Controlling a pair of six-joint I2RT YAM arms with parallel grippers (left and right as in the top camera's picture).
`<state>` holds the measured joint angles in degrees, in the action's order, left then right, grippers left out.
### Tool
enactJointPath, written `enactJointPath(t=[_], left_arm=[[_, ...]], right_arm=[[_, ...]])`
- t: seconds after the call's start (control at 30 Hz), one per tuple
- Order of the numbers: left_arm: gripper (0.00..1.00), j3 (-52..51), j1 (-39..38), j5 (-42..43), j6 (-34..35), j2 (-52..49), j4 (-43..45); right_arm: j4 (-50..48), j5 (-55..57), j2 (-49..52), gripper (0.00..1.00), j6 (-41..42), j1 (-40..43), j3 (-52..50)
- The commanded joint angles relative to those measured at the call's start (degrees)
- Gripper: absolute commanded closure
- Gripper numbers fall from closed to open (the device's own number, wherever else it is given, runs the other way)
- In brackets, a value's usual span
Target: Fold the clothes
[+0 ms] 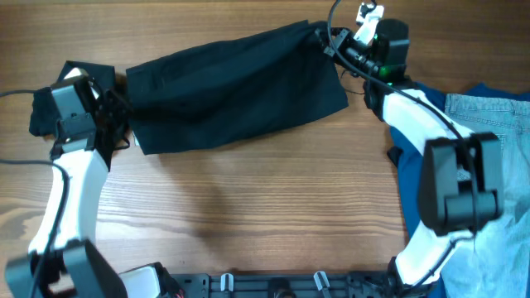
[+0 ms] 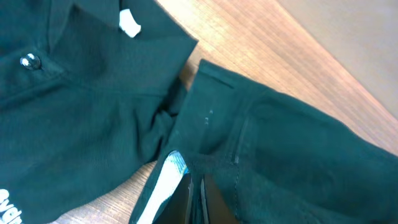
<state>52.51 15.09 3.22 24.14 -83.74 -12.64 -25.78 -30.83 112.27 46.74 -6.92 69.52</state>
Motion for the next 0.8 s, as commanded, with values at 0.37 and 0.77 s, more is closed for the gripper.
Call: enactJointPath(t=[0.37, 0.77], left_arm=[[0.32, 0.9, -0.1, -1.8, -2.7, -6.1, -3.7], [0.29, 0.0, -0.2, -1.4, -4.5, -6.3, -25.5]], right_arm=[[15.3, -18.6, 8.6, 0.0, -7.9, 9.5, 10.9], [53.4, 3.4, 9.5, 0.11, -39.5, 7.4, 11.5]])
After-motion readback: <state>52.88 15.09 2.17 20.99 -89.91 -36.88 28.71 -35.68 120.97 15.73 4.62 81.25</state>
